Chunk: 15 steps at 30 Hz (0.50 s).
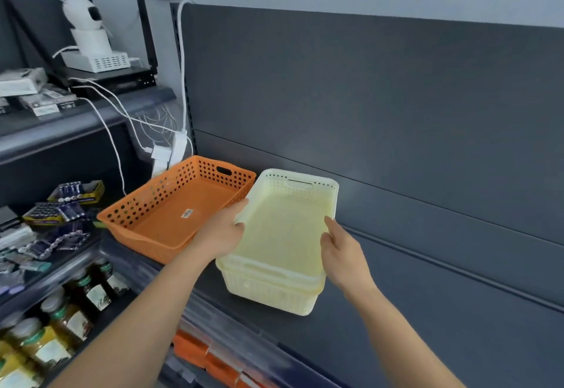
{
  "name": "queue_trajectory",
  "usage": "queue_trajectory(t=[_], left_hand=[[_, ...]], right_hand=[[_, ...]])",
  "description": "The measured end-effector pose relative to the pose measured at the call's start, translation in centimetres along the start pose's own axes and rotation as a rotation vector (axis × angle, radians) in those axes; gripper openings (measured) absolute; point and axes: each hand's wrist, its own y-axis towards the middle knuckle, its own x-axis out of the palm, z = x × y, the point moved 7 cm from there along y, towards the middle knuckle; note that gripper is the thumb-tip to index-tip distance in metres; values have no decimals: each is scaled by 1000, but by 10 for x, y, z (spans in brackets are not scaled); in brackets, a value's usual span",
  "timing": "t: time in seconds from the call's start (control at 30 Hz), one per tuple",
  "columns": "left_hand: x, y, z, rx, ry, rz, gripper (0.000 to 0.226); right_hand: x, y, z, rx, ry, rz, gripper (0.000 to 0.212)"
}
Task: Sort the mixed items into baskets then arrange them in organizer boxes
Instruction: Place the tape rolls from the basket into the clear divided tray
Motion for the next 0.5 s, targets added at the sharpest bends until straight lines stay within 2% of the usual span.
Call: queue_trajectory(t=[0.37, 0.5], left_hand=[[3, 21, -14, 104, 153, -96, 61], [-3, 14, -6, 163, 200, -47, 63]], right_hand=[[21, -3, -5, 24, -182, 105, 47], [21, -19, -8, 100, -111, 72, 47]])
